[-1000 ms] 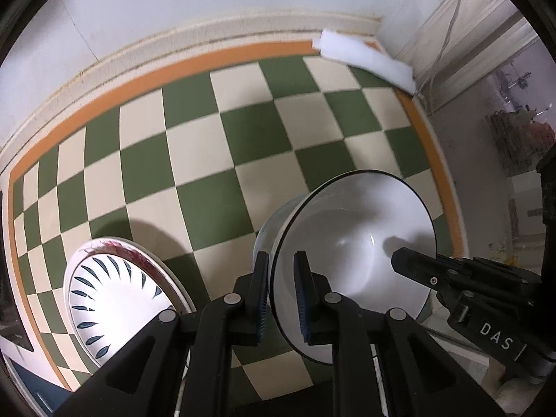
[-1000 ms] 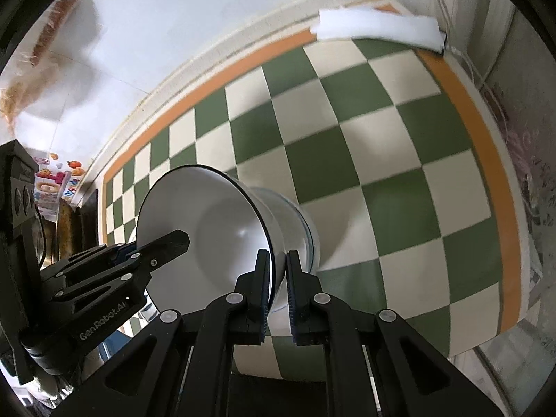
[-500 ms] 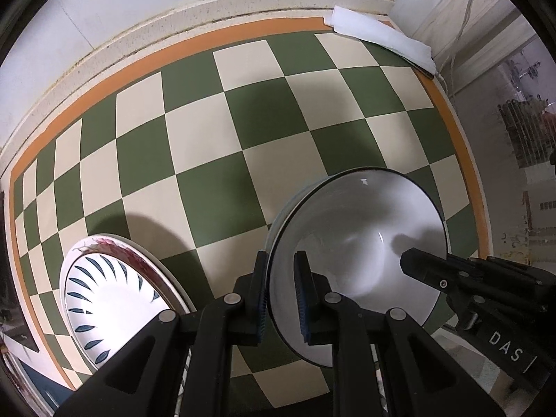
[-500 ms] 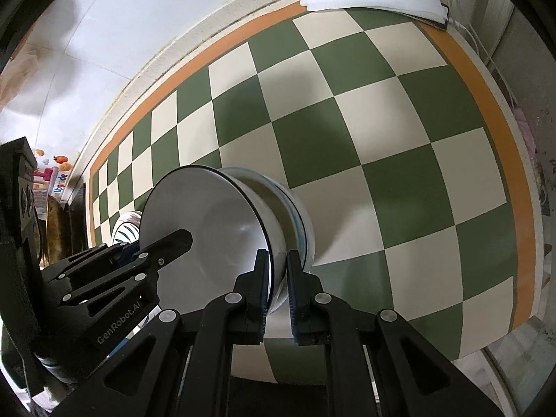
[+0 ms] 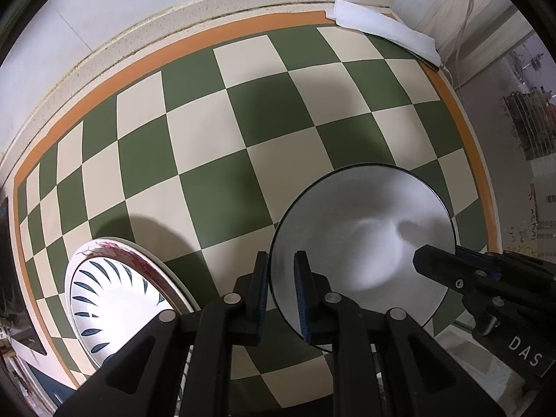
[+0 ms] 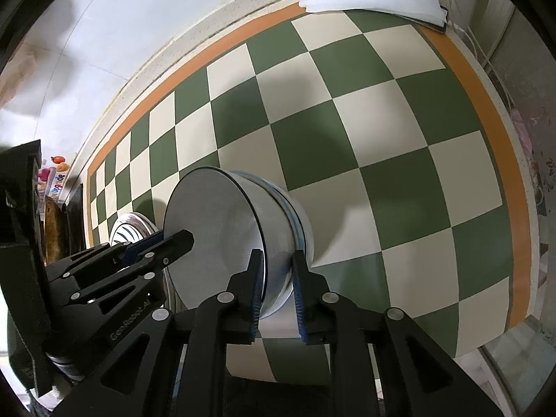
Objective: Organize plates and bowls
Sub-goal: 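Lift the three nested bowls with both grippers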
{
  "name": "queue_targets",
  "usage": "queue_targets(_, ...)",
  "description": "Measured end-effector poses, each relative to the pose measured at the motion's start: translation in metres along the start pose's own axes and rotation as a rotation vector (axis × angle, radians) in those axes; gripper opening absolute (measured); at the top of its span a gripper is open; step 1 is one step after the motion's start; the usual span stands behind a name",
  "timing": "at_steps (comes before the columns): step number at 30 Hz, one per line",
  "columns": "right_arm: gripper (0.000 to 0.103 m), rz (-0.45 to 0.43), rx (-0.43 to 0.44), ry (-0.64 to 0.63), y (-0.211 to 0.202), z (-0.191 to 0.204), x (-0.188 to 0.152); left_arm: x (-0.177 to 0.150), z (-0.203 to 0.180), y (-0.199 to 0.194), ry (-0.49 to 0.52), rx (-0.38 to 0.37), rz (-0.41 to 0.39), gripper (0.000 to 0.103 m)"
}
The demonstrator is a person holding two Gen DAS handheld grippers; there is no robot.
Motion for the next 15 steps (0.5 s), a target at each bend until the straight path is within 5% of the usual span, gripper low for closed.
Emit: queue_targets(15,0.013,-0.005,-0.036,-0.005,0.0039,-0.0049,-0.0070,0.0017,-0.0054,-0.0098,0.020,0.005,-0.025,0.013)
Point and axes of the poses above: each gripper's, at about its wrist camera, not at the fingertips, and y roughly the way its jaws point, z to its left, x to its top, the point moved 5 cm from there along y, roughly the way its jaws point, and after that the axes turned 2 degrees about x, right-handed, at the moved point
